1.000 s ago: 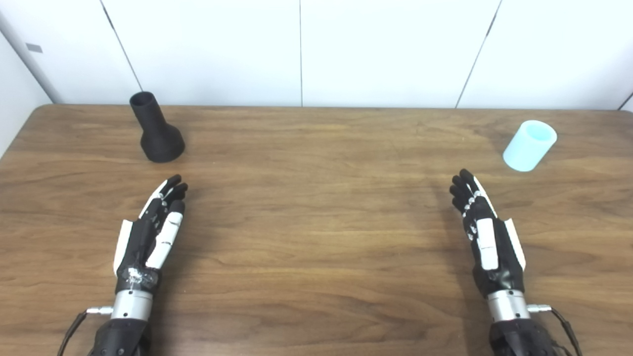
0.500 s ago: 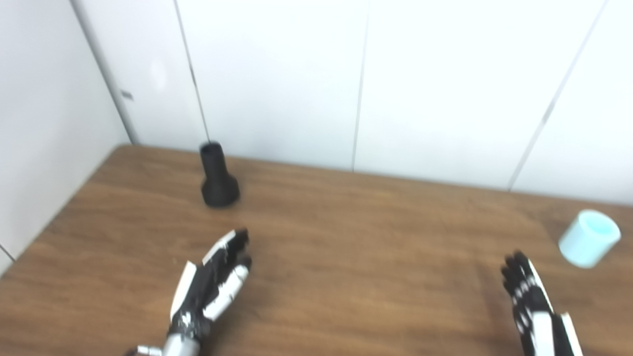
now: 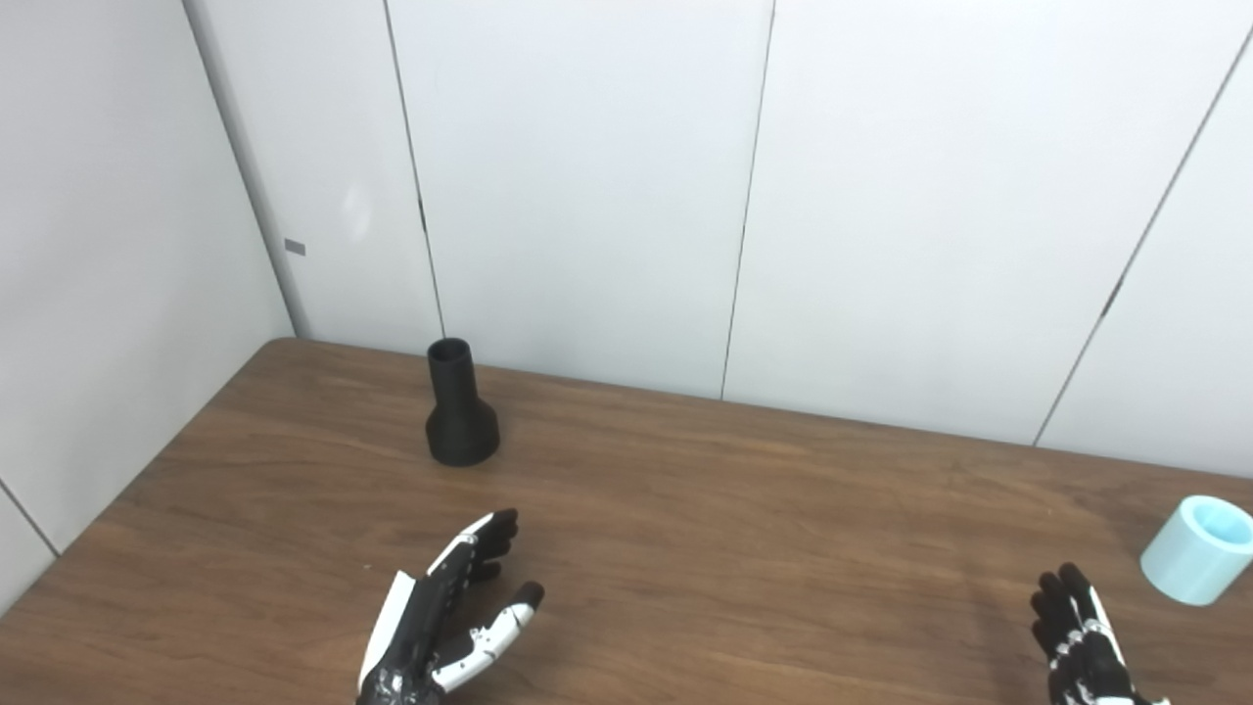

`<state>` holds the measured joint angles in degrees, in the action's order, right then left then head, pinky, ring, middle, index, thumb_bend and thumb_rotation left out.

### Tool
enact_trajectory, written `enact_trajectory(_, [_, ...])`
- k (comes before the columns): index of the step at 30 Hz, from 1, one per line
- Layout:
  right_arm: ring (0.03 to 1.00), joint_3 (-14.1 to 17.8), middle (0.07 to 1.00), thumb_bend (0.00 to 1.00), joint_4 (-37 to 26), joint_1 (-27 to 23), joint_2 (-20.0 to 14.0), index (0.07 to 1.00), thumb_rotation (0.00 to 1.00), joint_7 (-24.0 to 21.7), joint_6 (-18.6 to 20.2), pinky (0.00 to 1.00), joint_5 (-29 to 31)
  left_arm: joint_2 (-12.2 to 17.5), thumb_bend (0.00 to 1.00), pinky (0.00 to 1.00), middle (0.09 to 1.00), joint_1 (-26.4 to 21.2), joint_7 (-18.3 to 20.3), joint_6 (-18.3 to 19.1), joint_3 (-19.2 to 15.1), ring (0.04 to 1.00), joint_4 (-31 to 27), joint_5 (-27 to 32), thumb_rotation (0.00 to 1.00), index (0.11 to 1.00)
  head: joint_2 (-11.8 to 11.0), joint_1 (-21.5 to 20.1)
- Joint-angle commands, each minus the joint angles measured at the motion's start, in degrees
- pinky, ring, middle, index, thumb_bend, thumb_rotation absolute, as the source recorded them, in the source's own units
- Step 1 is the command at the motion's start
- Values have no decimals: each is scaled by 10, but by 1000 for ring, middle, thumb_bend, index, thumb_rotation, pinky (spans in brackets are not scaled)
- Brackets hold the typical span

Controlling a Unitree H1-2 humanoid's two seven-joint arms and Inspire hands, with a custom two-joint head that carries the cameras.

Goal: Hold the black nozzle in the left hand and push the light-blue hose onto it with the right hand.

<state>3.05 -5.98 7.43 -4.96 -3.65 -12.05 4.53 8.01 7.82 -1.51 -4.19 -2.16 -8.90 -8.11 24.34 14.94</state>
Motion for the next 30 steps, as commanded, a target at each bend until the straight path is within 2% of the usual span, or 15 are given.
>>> enact_trajectory(1, [959,1,964,604,71,33,0,979,1000,-3,-15,978,1,-26,590,885,865,29,-8,-3,13,873,31,-4,184,861,2,1])
enact_trajectory(7, [966,2,967,595,71,33,-6,985,1000,-9,-13,993,9,-37,670,921,887,23,-43,-6,-14,887,30,-25,73,885,7,2])
enact_trajectory(12, [968,2,969,603,69,34,-7,984,1000,-11,-8,987,8,-10,773,906,897,-8,-71,-41,-50,893,60,-35,3,887,9,4])
enact_trajectory(14, [967,2,970,596,69,33,-8,987,1000,-11,-10,982,6,4,817,838,871,-25,-78,-35,-68,851,56,-41,66,868,10,5])
enact_trajectory(17, [969,2,972,599,73,32,-9,989,1000,-14,-15,984,8,24,832,818,861,-52,-86,-25,-94,836,49,-42,130,863,12,4])
enact_trajectory(20, [968,3,970,607,77,30,-12,987,1000,-16,-21,975,4,38,835,849,870,-79,-86,6,-113,853,36,-32,129,877,15,4])
enact_trajectory(22, [953,5,957,611,82,28,-16,977,1000,-9,-27,951,-10,47,843,828,860,-101,-93,34,-123,845,31,-44,178,875,16,5])
enact_trajectory(25, [943,11,943,636,85,26,-17,966,1000,-3,-22,947,-12,62,836,803,848,-127,-100,53,-128,834,35,-62,265,868,17,6])
enact_trajectory(27, [932,14,933,657,87,24,-17,956,1000,-2,-21,927,-10,78,818,829,855,-148,-97,66,-129,852,41,-70,310,874,18,6])
enact_trajectory(30, [919,14,926,666,90,21,-18,943,1000,-2,-25,895,-12,100,798,881,866,-177,-101,77,-123,882,54,-93,264,884,19,7])
